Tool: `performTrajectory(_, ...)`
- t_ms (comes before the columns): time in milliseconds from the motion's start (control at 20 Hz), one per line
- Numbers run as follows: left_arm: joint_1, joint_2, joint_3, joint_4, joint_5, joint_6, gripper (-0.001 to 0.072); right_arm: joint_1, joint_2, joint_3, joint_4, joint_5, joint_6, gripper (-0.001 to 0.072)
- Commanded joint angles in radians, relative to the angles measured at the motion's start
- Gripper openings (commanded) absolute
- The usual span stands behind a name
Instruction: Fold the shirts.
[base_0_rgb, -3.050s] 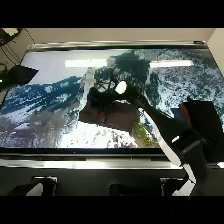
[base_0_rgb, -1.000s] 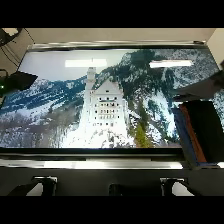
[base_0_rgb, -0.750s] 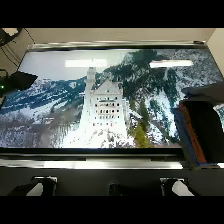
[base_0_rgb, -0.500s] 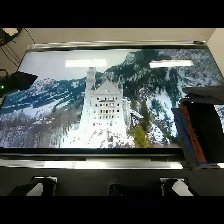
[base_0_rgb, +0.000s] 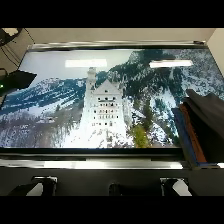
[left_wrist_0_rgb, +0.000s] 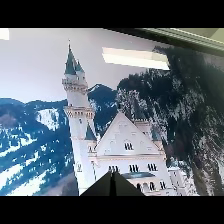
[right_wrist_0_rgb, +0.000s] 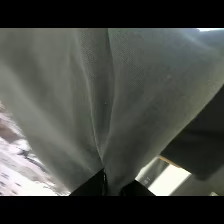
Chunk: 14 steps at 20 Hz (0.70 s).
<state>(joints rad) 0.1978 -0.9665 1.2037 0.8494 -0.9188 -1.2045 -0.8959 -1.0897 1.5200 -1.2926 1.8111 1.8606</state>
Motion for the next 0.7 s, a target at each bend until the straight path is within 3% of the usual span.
performTrajectory(0,0.000,0.001,0.000,0.000,0.011,0.000,0.0025,-0.005,0.033,-0.243,-0.176,0.042,-0.043,0.0052)
performTrajectory(150,0.000,0.001,0.001,0.000,0.011,0.000,0.0026,-0.005,0.057,-0.435,-0.356,0.012,-0.124,0.0053)
performTrajectory(300,0.000,0.001,0.001,-0.004,0.010,0.000,0.0026,-0.005,0.061,-0.470,-0.362,-0.100,-0.129,0.0076)
performTrajectory(350,0.000,0.001,0.001,-0.004,0.010,0.000,0.0026,-0.005,0.060,-0.470,-0.353,-0.125,-0.129,0.0287)
performTrajectory(400,0.000,0.002,0.001,-0.008,0.010,0.000,0.0025,-0.005,0.060,-0.466,-0.340,-0.152,-0.145,0.0624)
performTrajectory(450,0.000,0.004,0.005,-0.015,0.010,0.000,0.0025,-0.004,0.060,-0.447,-0.326,-0.187,-0.201,0.0691)
performTrajectory(550,0.000,0.003,0.051,-0.007,0.012,0.001,0.0024,-0.004,0.060,-0.330,-0.321,-0.251,-0.270,0.0691)
performTrajectory(650,-0.008,-0.011,0.151,0.095,0.079,-0.001,0.0023,0.026,0.060,-0.127,-0.275,-0.390,-0.299,0.0688)
